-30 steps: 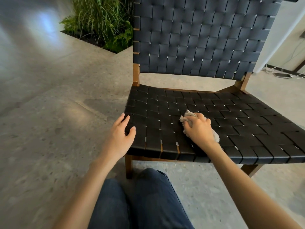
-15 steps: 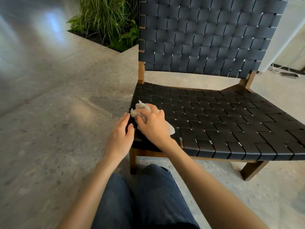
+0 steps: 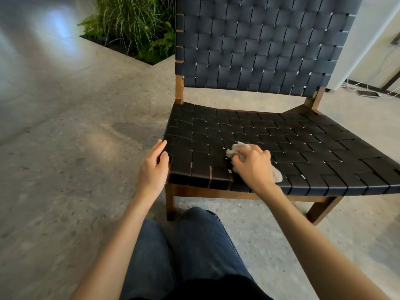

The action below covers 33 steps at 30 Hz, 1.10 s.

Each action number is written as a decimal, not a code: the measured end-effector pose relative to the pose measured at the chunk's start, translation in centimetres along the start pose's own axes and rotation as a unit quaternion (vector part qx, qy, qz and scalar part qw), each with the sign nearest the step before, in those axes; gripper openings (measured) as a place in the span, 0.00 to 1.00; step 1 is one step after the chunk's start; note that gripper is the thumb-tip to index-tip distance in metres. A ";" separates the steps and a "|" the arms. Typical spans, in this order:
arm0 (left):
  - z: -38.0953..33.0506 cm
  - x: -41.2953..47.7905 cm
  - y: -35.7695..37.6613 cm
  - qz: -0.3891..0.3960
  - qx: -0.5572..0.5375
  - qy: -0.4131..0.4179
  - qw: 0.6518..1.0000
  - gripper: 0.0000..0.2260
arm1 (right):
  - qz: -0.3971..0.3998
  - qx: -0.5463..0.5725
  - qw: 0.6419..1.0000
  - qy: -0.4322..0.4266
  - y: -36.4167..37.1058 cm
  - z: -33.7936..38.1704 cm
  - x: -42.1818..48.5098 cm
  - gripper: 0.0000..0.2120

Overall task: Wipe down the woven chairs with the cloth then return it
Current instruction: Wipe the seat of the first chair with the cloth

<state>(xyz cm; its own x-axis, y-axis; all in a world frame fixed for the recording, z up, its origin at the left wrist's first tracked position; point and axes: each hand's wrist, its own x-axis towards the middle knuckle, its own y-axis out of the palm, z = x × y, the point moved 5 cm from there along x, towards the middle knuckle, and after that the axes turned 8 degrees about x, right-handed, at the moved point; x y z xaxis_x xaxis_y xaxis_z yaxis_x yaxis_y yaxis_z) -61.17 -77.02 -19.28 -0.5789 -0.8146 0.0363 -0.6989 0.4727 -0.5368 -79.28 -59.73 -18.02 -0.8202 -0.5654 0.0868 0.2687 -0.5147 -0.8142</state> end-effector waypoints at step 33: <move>-7.8 -7.1 10.8 0.056 0.440 0.224 0.868 0.21 | -0.096 -0.068 0.993 -0.031 -6.8 -8.6 -3.9 0.16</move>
<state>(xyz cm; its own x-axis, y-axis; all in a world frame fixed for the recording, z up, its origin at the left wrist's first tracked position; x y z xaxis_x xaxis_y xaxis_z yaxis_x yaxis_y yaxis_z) -67.84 -63.49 -18.74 -0.8654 -0.4748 0.1600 -0.1504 -0.0584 -0.9869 -82.30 -48.49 -17.77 -0.8160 -0.5062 0.2793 0.0371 -0.5280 -0.8485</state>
